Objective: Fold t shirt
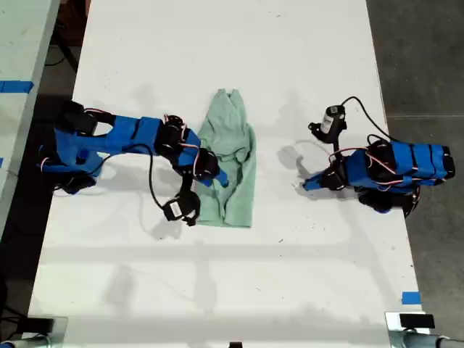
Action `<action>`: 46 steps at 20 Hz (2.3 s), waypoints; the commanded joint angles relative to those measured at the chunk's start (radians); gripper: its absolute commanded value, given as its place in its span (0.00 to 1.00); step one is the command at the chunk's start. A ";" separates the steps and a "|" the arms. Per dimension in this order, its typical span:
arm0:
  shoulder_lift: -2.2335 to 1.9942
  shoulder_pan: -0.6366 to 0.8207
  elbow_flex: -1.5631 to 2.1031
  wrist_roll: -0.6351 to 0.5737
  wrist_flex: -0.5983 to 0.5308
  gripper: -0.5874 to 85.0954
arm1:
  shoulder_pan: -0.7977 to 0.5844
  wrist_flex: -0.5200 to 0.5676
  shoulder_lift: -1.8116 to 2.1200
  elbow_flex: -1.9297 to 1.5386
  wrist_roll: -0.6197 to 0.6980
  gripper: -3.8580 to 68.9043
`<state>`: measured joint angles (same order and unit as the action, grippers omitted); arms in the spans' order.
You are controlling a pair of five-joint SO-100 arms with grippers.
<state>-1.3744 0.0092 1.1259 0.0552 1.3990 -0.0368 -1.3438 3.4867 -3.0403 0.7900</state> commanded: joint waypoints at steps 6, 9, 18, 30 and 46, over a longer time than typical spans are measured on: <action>-0.828 0.095 0.557 0.064 0.064 0.01 | -0.008 -0.003 0.015 -0.061 0.014 0.12; -1.160 0.176 1.029 0.012 -0.141 0.01 | -0.008 -0.003 0.015 -0.061 0.014 0.12; -2.209 0.173 1.888 0.077 -0.224 0.01 | -0.012 -0.003 0.015 -0.061 0.014 0.12; -2.210 0.318 2.079 0.021 -0.301 0.01 | -0.012 -0.003 0.015 -0.061 0.015 0.12; -2.210 0.321 2.082 0.025 -0.301 0.01 | -0.009 -0.003 0.015 -0.061 0.014 0.12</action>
<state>-3.5788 0.3313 3.1968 0.0614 1.1106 -0.0368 -1.3438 3.4883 -3.0403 0.7915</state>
